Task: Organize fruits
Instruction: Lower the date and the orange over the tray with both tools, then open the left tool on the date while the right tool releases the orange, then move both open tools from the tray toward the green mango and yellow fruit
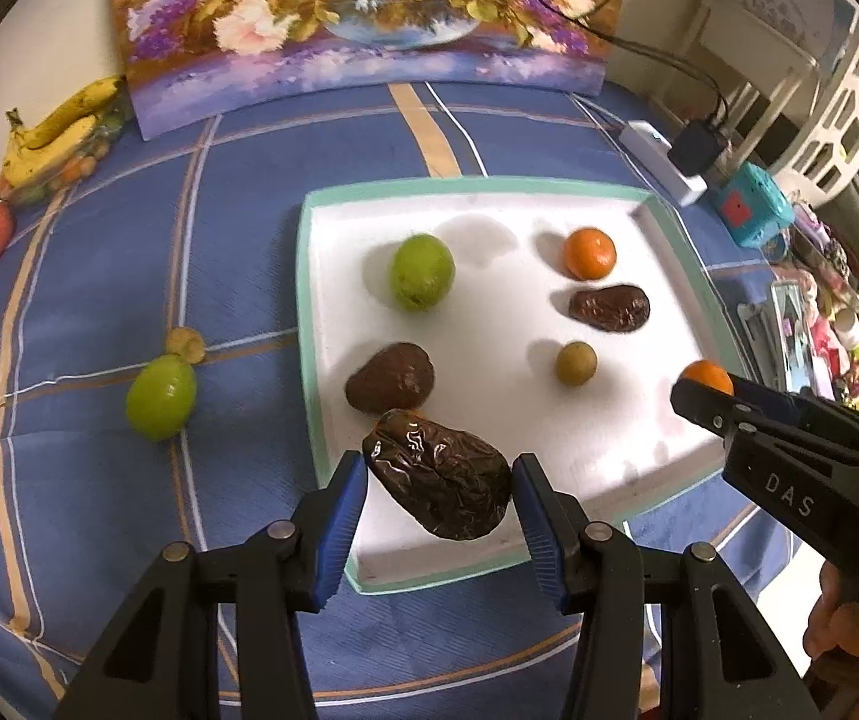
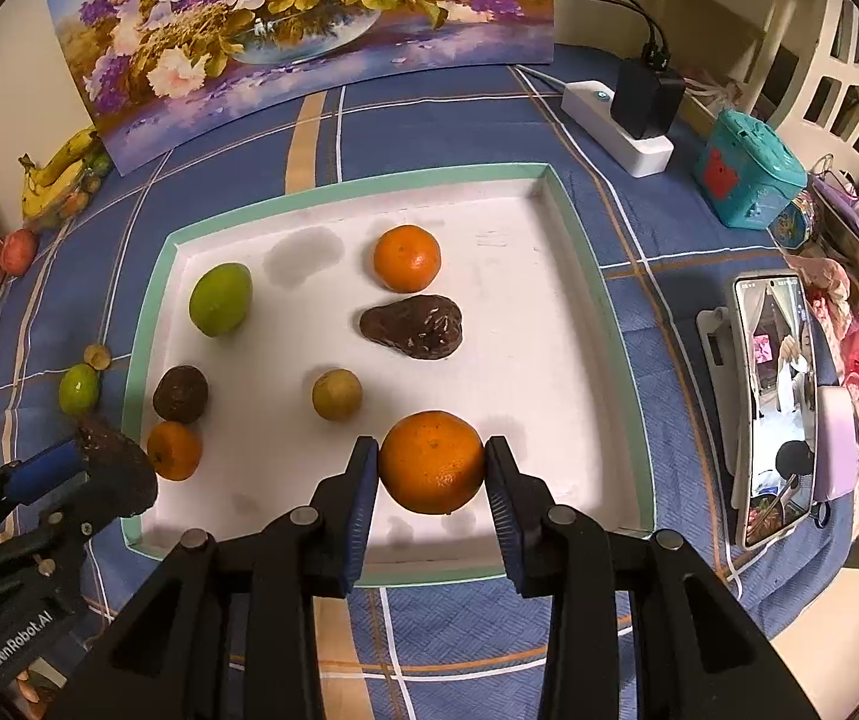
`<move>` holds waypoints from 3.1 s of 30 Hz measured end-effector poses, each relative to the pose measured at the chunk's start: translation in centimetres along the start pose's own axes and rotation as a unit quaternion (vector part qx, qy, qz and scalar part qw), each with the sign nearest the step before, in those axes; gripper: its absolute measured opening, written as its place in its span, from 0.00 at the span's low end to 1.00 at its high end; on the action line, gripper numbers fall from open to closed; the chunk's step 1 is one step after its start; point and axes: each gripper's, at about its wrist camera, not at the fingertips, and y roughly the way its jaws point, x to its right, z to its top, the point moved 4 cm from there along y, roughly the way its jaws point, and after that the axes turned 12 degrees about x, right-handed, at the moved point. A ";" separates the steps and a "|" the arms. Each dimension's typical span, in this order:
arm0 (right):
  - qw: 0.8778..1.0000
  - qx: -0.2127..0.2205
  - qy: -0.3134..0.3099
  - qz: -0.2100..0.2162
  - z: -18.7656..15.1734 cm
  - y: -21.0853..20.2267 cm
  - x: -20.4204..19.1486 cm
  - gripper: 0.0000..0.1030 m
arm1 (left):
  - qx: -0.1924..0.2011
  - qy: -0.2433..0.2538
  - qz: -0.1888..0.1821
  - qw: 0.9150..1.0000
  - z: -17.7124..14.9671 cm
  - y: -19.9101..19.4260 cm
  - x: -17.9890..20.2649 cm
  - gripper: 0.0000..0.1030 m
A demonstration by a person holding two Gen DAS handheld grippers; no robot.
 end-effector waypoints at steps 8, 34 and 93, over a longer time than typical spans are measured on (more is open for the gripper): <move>0.999 -0.041 -0.008 -0.004 -1.2 2.2 -0.2 0.36 | -0.046 0.008 0.002 0.999 -1.6 2.3 0.4 0.51; 0.997 -0.075 -0.023 -0.014 -2.3 4.2 -0.7 0.37 | -0.055 -0.006 -0.006 0.998 -1.6 2.4 -0.2 0.57; 0.998 -0.018 -0.055 -0.023 -1.2 2.5 -1.5 0.92 | 0.004 -0.151 0.165 0.975 -1.0 -0.5 -12.4 1.00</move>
